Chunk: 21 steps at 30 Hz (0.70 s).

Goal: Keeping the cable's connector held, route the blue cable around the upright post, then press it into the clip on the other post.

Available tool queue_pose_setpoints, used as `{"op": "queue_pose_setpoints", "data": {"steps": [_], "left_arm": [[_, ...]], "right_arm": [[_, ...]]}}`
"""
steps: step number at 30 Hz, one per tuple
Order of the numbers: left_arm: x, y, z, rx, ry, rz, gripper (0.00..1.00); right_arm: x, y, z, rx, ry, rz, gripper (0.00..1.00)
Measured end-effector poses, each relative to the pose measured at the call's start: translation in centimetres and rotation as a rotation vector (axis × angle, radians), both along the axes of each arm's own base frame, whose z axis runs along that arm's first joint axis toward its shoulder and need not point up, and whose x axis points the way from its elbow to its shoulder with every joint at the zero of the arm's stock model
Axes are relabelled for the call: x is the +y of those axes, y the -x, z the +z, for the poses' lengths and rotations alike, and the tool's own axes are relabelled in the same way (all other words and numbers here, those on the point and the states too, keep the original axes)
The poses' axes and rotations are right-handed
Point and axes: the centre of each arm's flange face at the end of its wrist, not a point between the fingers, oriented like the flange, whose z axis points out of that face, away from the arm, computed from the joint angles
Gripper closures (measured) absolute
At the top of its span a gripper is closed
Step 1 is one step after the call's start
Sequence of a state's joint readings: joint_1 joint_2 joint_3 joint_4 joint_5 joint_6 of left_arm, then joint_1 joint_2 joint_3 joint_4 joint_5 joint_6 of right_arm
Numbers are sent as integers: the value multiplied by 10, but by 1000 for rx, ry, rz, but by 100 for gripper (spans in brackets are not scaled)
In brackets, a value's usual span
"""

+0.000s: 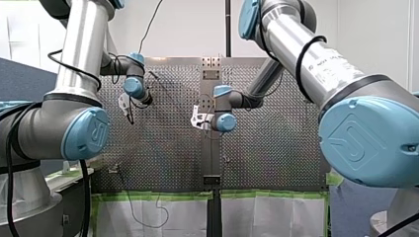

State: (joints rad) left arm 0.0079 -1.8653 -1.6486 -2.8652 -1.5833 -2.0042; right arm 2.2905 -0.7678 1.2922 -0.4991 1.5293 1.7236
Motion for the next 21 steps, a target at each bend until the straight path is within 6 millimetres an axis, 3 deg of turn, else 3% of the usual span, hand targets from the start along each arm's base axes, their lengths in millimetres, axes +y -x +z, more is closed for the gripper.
{"op": "queue_pose_setpoints", "data": {"steps": [12,21], "left_arm": [[1,-4,-7,2,2,0,0],[2,-5,-7,-3,3,0,0]], "right_arm": [[3,3,-73,65,-72,-10,100],[5,7,-106,95,-104,-22,100]]}}
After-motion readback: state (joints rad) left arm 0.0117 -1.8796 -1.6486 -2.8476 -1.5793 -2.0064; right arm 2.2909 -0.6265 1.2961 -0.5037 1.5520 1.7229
